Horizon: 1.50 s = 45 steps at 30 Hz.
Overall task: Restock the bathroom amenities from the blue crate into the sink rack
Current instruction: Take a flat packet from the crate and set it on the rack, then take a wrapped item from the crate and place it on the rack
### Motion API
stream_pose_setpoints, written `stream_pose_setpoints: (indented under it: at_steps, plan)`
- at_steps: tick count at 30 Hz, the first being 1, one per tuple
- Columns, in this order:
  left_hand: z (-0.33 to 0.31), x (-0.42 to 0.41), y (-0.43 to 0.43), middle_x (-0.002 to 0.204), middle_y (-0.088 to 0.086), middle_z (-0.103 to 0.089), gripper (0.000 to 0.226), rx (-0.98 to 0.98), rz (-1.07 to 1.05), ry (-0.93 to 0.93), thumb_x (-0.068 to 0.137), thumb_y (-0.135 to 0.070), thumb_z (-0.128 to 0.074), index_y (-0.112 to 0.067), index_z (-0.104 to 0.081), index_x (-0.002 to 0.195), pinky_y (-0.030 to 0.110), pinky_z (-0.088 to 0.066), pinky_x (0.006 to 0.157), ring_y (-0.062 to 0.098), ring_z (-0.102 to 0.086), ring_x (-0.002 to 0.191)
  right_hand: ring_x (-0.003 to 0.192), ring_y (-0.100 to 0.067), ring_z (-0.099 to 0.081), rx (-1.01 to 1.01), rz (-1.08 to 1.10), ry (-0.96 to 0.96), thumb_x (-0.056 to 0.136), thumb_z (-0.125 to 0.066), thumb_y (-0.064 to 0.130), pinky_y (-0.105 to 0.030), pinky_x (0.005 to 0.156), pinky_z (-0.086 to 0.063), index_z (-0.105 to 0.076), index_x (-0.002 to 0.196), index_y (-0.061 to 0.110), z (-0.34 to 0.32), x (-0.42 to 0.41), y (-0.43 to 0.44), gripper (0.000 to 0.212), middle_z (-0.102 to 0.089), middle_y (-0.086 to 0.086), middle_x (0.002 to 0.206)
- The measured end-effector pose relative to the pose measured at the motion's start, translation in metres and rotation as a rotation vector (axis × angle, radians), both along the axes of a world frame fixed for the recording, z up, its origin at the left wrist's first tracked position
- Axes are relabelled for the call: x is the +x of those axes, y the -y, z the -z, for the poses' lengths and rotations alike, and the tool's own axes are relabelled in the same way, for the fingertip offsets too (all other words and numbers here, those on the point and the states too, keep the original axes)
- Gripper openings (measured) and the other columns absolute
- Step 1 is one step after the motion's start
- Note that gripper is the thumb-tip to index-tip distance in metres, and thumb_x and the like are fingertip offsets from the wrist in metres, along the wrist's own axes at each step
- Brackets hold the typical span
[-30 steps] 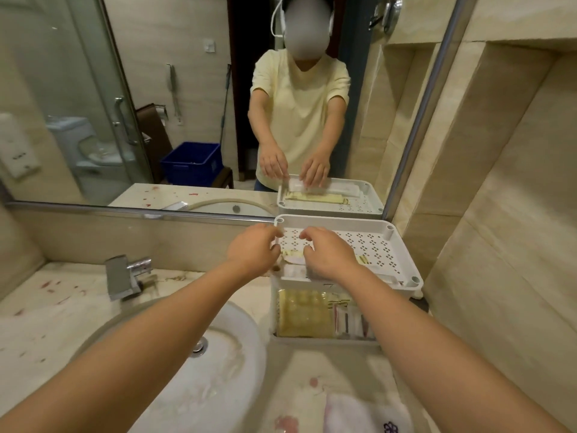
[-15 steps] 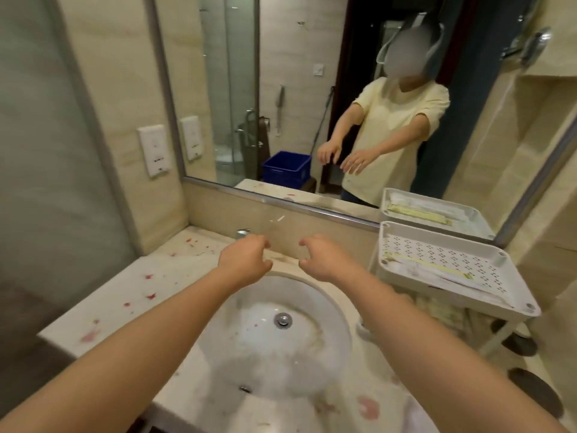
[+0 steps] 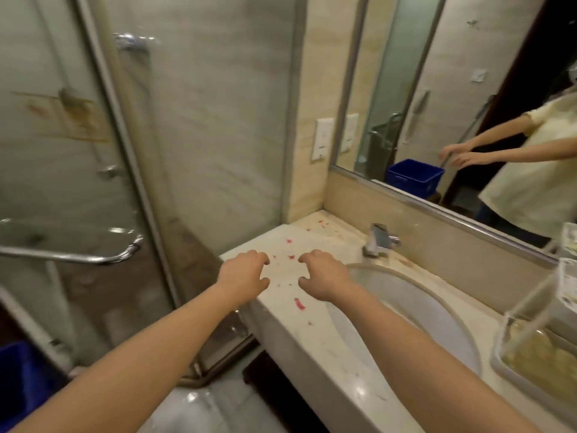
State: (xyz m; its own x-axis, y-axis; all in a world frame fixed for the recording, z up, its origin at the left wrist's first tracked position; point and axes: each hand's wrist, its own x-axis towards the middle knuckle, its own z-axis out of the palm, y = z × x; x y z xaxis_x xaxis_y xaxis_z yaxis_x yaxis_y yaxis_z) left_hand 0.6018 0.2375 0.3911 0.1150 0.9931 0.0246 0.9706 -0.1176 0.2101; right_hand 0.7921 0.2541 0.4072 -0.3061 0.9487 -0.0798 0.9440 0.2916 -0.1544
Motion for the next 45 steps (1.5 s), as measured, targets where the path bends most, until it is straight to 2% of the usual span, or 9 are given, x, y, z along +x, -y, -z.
stream_pose_setpoints:
  at_steps: [8, 11, 16, 22, 26, 33, 42, 45]
  plan:
    - [0.023, -0.124, 0.075, 0.127, -0.002, -0.053, 0.044, -0.046, -0.233, -0.033, 0.09, -0.042, -0.057, -0.028, -0.049, 0.132, 0.038, -0.047, 0.093, 0.021, -0.052, 0.119, 0.125, -0.028, -0.046, -0.011, -0.261, -0.013, 0.088, -0.056, 0.034, -0.039, 0.095, -0.044, -0.05, 0.132, 0.02, 0.019, -0.133, 0.03, 0.047, -0.05, -0.006, 0.131]
    - [0.03, -0.165, 0.105, 0.128, -0.002, -0.053, 0.044, -0.052, -0.315, -0.041, 0.09, -0.043, -0.058, -0.028, -0.05, 0.131, 0.037, -0.046, 0.092, 0.021, -0.052, 0.12, 0.127, -0.028, -0.046, -0.022, -0.366, -0.017, 0.088, -0.056, 0.034, -0.04, 0.099, -0.044, -0.047, 0.138, 0.02, 0.024, -0.178, 0.046, 0.053, -0.05, -0.006, 0.135]
    - [0.039, -0.22, 0.154, 0.132, -0.004, -0.052, 0.046, -0.066, -0.457, -0.044, 0.091, -0.045, -0.058, -0.029, -0.049, 0.134, 0.037, -0.049, 0.091, 0.018, -0.053, 0.118, 0.128, -0.028, -0.044, -0.046, -0.495, -0.012, 0.089, -0.055, 0.034, -0.042, 0.101, -0.043, -0.047, 0.136, 0.018, 0.031, -0.246, 0.074, 0.05, -0.048, -0.006, 0.135]
    - [0.049, -0.271, 0.214, 0.131, -0.005, -0.051, 0.045, -0.094, -0.606, 0.003, 0.093, -0.042, -0.057, -0.027, -0.047, 0.135, 0.036, -0.05, 0.087, 0.016, -0.053, 0.115, 0.131, -0.025, -0.041, -0.07, -0.661, 0.008, 0.089, -0.055, 0.037, -0.04, 0.102, -0.043, -0.044, 0.141, 0.02, 0.038, -0.319, 0.107, 0.055, -0.046, -0.004, 0.139]
    - [0.056, -0.297, 0.251, 0.13, -0.004, -0.051, 0.045, -0.094, -0.71, 0.036, 0.093, -0.041, -0.058, -0.027, -0.047, 0.134, 0.035, -0.048, 0.084, 0.018, -0.053, 0.113, 0.128, -0.025, -0.044, -0.078, -0.771, 0.004, 0.087, -0.057, 0.036, -0.038, 0.098, -0.043, -0.047, 0.136, 0.021, 0.041, -0.363, 0.127, 0.051, -0.049, -0.003, 0.134]
    - [0.07, -0.348, 0.306, 0.132, -0.003, -0.049, 0.047, -0.125, -0.951, 0.048, 0.093, -0.042, -0.057, -0.027, -0.045, 0.136, 0.037, -0.047, 0.085, 0.019, -0.051, 0.116, 0.121, -0.022, -0.05, -0.108, -1.009, 0.01, 0.089, -0.056, 0.032, -0.039, 0.093, -0.05, -0.048, 0.137, 0.022, 0.052, -0.453, 0.156, 0.049, -0.052, -0.001, 0.131]
    - [0.081, -0.407, 0.33, 0.127, -0.002, -0.052, 0.04, -0.14, -1.265, 0.065, 0.092, -0.038, -0.058, -0.026, -0.05, 0.129, 0.037, -0.048, 0.081, 0.02, -0.054, 0.113, 0.126, -0.025, -0.046, -0.151, -1.289, 0.049, 0.091, -0.056, 0.028, -0.042, 0.095, -0.048, -0.044, 0.142, 0.02, 0.073, -0.56, 0.166, 0.052, -0.049, -0.003, 0.138]
    - [0.089, -0.422, 0.332, 0.126, -0.002, -0.053, 0.041, -0.152, -1.346, 0.083, 0.092, -0.041, -0.058, -0.026, -0.051, 0.13, 0.037, -0.049, 0.085, 0.02, -0.054, 0.114, 0.126, -0.027, -0.045, -0.163, -1.367, 0.073, 0.091, -0.056, 0.028, -0.043, 0.094, -0.048, -0.044, 0.141, 0.019, 0.082, -0.589, 0.163, 0.052, -0.048, -0.005, 0.138]
